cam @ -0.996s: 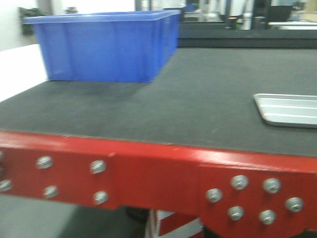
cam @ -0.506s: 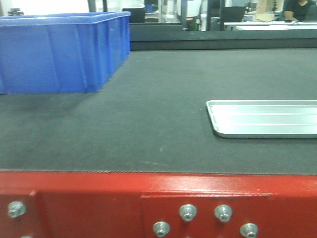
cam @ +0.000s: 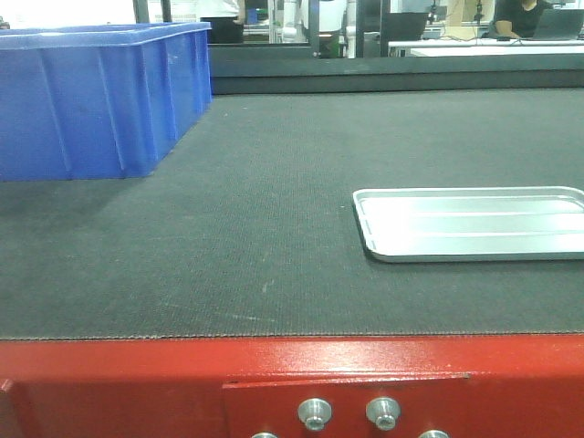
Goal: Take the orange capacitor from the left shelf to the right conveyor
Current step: 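Align the base with the conveyor beside the silver tray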
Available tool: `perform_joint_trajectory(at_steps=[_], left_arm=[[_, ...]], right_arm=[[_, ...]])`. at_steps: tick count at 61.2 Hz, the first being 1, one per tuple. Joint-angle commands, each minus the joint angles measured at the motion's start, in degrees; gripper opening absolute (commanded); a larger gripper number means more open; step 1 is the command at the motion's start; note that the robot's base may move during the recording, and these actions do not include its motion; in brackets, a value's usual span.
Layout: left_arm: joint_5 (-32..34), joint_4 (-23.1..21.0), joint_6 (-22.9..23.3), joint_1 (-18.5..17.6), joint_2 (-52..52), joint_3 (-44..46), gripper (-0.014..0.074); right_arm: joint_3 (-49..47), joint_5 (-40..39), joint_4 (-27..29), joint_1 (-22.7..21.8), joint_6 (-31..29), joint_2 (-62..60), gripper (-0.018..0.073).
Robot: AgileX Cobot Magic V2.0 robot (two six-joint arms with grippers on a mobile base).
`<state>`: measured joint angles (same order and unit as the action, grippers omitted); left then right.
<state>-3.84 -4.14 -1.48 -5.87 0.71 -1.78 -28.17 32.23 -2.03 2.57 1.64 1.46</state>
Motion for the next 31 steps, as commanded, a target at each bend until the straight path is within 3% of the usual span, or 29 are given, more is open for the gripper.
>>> perform_joint_trajectory(at_steps=[1, 31], left_arm=[[4.9, -0.1, 0.1, 0.1, 0.6, 0.3, -0.0127], [4.9, -0.1, 0.1, 0.1, 0.6, 0.3, -0.0127]], right_arm=[[-1.8, -5.1, -0.2, -0.4, -0.2, 1.0, 0.005], [-1.3, -6.8, 0.2, -0.4, -0.2, 1.0, 0.005]])
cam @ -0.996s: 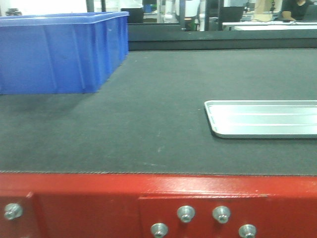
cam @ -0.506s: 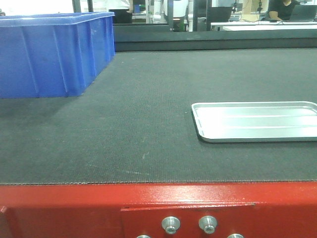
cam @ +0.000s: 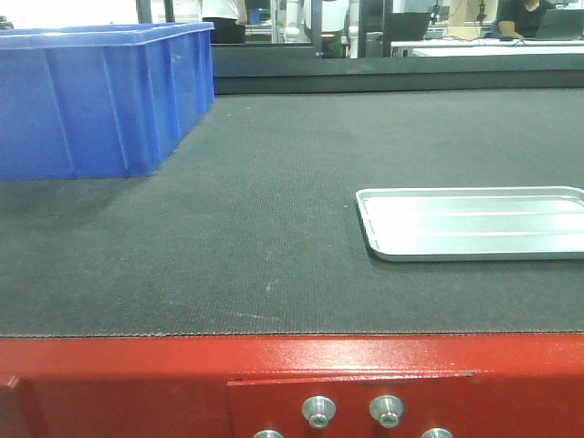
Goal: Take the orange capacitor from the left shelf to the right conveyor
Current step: 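Align the base with the conveyor beside the silver tray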
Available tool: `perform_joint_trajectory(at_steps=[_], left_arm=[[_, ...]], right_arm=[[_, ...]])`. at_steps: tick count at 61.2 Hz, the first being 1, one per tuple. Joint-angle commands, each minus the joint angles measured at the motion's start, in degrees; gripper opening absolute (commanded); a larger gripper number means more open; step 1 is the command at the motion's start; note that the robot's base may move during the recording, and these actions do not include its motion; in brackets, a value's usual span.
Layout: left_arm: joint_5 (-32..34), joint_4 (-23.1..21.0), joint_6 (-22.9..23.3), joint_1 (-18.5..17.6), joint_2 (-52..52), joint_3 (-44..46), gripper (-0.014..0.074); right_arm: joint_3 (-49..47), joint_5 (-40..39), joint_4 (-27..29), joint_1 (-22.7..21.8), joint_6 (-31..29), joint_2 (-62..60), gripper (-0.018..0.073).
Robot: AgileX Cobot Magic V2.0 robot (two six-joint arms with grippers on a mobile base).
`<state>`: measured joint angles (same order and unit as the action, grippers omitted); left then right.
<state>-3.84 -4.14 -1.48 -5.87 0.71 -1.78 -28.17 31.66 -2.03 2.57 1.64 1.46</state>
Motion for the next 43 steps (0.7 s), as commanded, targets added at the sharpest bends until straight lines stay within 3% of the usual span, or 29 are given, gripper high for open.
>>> perform_joint_trajectory(at_steps=[1, 10, 23, 31, 43], left_arm=[[4.9, -0.1, 0.1, 0.1, 0.6, 0.3, -0.0127], [4.9, -0.1, 0.1, 0.1, 0.6, 0.3, -0.0127], [4.9, -0.1, 0.1, 0.1, 0.6, 0.3, -0.0127], [4.9, -0.1, 0.1, 0.1, 0.6, 0.3, -0.0127], [4.9, -0.1, 0.1, 0.1, 0.6, 0.3, -0.0127]], right_arm=[[-1.3, -6.2, 0.2, -0.4, -0.2, 1.0, 0.005], [-1.8, -10.8, 0.2, -0.4, -0.2, 3.0, 0.005], [-8.1, -19.4, 0.3, -0.4, -0.2, 20.9, 0.005], [-10.2, -29.9, 3.3, 0.2, -0.2, 33.9, 0.005], [-10.0, -45.6, 3.1, 5.3, -0.2, 50.7, 0.005]])
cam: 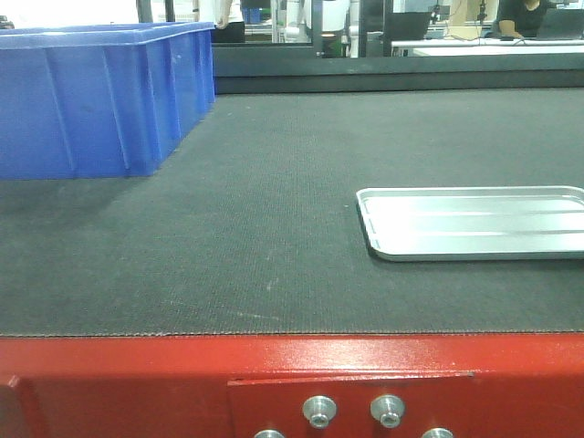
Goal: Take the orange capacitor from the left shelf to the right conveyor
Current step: 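Align the base with the conveyor beside the silver tray, then lower the held cylinder with the right gripper onto the silver tray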
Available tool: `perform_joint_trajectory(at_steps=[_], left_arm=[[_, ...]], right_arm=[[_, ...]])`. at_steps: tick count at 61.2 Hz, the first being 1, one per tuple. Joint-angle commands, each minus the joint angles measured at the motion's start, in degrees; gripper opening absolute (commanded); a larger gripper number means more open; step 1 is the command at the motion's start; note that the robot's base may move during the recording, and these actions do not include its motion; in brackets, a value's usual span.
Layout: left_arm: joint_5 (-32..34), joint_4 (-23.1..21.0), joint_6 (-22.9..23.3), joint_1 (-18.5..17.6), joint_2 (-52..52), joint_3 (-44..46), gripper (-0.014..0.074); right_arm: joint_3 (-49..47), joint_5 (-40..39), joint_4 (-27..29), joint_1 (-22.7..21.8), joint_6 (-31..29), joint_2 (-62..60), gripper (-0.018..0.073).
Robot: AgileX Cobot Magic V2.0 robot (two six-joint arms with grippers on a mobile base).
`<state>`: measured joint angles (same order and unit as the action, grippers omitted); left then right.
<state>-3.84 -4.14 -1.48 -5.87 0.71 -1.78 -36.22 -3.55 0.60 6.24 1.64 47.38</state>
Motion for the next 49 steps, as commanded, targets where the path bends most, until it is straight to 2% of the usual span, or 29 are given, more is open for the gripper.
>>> perform_joint_trajectory(at_steps=[1, 9, 23, 37, 49], left_arm=[[4.9, -0.1, 0.1, 0.1, 0.6, 0.3, -0.0127], [4.9, -0.1, 0.1, 0.1, 0.6, 0.3, -0.0127], [4.9, -0.1, 0.1, 0.1, 0.6, 0.3, -0.0127], [4.9, -0.1, 0.1, 0.1, 0.6, 0.3, -0.0127], [4.9, -0.1, 0.1, 0.1, 0.6, 0.3, -0.0127]], right_arm=[[-1.9, -10.9, 0.5, 1.9, -0.2, 5.7, 0.005], [-1.2, -17.7, -0.6, 3.8, -0.2, 15.0, 0.005], [7.7, -39.5, -1.2, 3.8, -0.2, 25.3, 0.005], [10.9, -48.3, -6.5, 3.8, -0.2, 34.5, 0.005], [10.9, -57.3, -7.5, 3.7, -0.2, 42.6, 0.005]])
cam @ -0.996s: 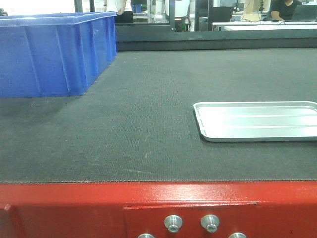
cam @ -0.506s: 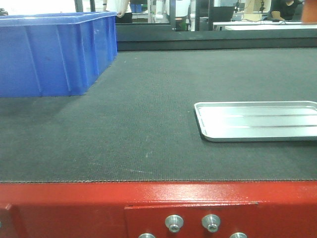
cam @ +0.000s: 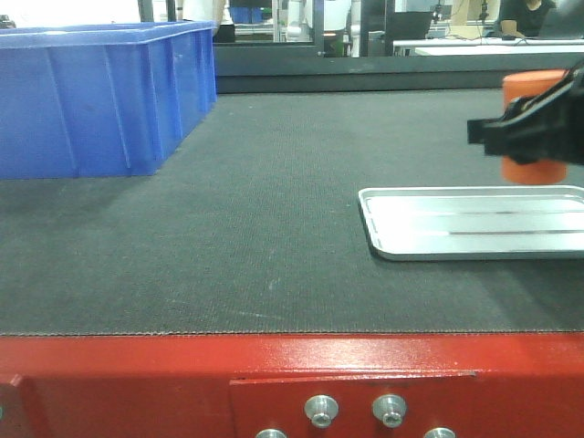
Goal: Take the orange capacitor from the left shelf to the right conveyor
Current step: 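Lower the held cylinder with the right gripper onto the silver tray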
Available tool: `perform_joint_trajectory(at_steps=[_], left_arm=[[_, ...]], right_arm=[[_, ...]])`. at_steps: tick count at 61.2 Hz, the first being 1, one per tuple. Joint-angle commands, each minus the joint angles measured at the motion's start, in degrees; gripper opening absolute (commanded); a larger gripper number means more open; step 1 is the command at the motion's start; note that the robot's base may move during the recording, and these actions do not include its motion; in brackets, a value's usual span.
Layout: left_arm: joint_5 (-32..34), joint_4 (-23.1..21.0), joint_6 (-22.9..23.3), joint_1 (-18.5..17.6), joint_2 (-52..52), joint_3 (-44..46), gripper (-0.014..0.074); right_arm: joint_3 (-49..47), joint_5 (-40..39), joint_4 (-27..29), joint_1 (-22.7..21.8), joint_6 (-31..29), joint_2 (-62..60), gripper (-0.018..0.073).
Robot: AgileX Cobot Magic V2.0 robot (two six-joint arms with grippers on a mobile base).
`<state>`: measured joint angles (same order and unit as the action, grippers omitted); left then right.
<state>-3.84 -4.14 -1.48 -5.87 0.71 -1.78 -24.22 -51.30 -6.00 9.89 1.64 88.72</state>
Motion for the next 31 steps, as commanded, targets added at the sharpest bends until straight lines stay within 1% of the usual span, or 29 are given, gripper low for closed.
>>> perform_joint_trajectory(at_steps=[1, 12, 31], left_arm=[[4.9, -0.1, 0.1, 0.1, 0.6, 0.3, -0.0127], [4.9, -0.1, 0.1, 0.1, 0.6, 0.3, -0.0127], [4.9, -0.1, 0.1, 0.1, 0.6, 0.3, -0.0127]], right_arm=[[-1.1, -9.9, -0.9, 0.1, -0.2, 1.8, 0.005], [-1.5, -14.1, -0.9, -0.1, -0.2, 7.5, 0.005], [-2.6, -16.0, -0.9, -1.5, -0.2, 11.6, 0.0052]])
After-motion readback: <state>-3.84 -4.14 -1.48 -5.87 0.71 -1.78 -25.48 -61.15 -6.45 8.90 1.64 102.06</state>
